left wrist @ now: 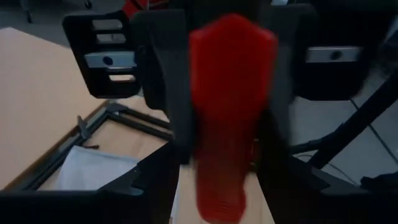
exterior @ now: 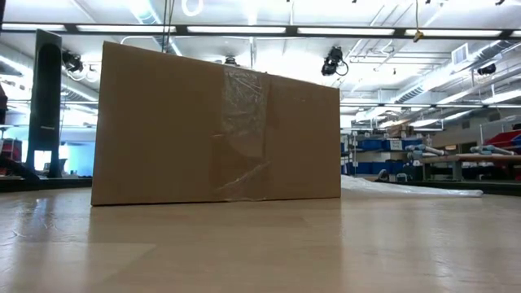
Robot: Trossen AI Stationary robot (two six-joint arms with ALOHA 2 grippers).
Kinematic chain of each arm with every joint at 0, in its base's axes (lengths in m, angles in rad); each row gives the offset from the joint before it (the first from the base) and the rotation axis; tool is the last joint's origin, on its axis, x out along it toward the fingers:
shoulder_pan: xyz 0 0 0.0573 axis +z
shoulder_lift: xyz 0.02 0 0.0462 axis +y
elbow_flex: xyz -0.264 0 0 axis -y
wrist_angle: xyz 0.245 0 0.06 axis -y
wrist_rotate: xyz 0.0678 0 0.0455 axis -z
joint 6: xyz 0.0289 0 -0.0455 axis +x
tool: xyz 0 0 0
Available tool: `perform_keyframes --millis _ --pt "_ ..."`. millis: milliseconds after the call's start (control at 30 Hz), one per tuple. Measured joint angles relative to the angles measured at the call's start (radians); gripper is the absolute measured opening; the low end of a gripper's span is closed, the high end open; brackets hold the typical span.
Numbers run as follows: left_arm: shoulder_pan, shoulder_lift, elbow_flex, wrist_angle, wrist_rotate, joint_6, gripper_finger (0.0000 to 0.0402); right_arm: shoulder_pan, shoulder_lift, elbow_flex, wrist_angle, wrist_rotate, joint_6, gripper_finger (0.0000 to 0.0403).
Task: Unpack boxes
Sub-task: Open the cardboard box using the cutter
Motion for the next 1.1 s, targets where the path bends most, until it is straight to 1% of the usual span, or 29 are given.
perform_keyframes --millis 200,267,400,433,500,633,700,767,833,933,1033,1100 --pt "0.001 0.011 -0.013 0.058 -0.009 0.007 0.0209 0.007 0.0 0.0 0.003 0.0 -0.016 0.0117" --pt "0.001 0.011 -0.027 0.076 -0.01 0.007 0.0193 0.007 0.0 0.0 0.005 -0.003 -0.015 0.0117" --pt "0.001 0.011 -0.028 0.081 -0.012 0.02 0.0135 0.008 -0.001 0.0 0.01 -0.001 -0.016 0.0117" --pt "0.001 0.01 -0.028 0.083 -0.013 0.027 0.0134 0.008 -0.001 0.0 0.01 -0.001 -0.016 0.0119" --pt "0.0 0.01 -0.028 0.082 -0.02 0.034 0.0134 0.008 -0.001 0.0 0.01 -0.022 -0.014 0.0149" --pt "0.0 0.009 -0.013 0.106 -0.037 0.059 0.0134 -0.014 -0.036 0.0 -0.005 -0.073 -0.014 0.0236" --pt "0.001 0.002 -0.005 0.152 -0.048 0.077 0.0134 -0.032 -0.072 -0.001 -0.029 -0.083 -0.012 0.0268" --pt "0.001 -0.007 0.003 0.223 -0.055 0.1 0.0134 -0.048 -0.114 0.0 -0.067 -0.086 -0.017 0.0291" --pt "0.001 -0.02 0.003 0.282 -0.063 0.124 0.0134 -0.063 -0.149 0.001 -0.128 -0.085 -0.037 0.0303" --pt "0.001 -0.024 0.003 0.363 -0.087 0.183 0.0134 -0.071 -0.194 0.0 -0.223 -0.069 -0.068 0.0308" --pt "0.001 -0.024 0.001 0.471 -0.089 0.252 0.0134 -0.064 -0.231 0.0 -0.263 -0.023 -0.106 0.0305" --pt "0.001 -0.024 0.001 0.542 -0.09 0.29 0.0134 -0.044 -0.235 0.0 -0.26 0.013 -0.132 0.0305"
